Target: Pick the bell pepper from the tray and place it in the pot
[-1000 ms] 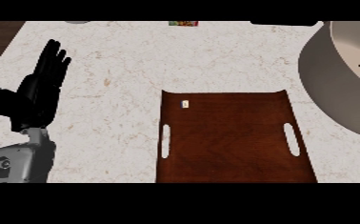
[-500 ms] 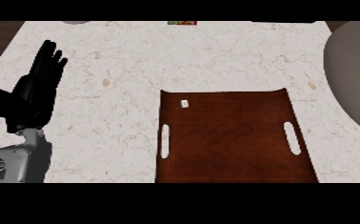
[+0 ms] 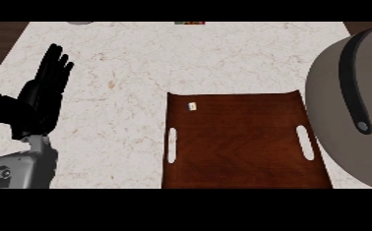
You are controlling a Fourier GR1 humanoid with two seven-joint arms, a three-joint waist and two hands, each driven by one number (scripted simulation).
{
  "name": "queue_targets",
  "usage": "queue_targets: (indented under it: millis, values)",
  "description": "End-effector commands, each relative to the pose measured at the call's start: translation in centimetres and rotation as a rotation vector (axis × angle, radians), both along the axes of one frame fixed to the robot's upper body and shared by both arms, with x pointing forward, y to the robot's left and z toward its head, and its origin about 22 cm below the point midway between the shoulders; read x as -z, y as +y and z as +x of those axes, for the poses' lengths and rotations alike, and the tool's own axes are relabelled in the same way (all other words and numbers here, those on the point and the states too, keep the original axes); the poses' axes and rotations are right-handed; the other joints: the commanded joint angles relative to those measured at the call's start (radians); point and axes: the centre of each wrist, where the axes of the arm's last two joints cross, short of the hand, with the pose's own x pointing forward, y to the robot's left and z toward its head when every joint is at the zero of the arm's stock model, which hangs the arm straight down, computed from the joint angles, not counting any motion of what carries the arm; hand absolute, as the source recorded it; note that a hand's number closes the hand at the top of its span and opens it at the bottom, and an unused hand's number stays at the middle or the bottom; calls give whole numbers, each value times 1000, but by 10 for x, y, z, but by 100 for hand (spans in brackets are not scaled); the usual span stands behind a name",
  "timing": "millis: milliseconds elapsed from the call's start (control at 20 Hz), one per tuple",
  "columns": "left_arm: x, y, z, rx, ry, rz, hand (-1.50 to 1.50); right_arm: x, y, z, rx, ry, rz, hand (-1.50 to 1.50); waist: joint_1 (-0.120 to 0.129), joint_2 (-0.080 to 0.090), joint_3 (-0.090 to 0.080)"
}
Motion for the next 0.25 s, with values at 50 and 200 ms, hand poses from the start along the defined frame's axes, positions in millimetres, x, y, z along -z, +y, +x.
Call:
queue_targets:
  millis: [50,200]
  values:
    - [-1,0,-4,16,-12,1,0,6,-7,-15,-1,27,-20,-150,4,1,5]
    - [-12,17,9,-14,4,-18,0,5,-9,-17,-15,14,-1,-150,2,2,5]
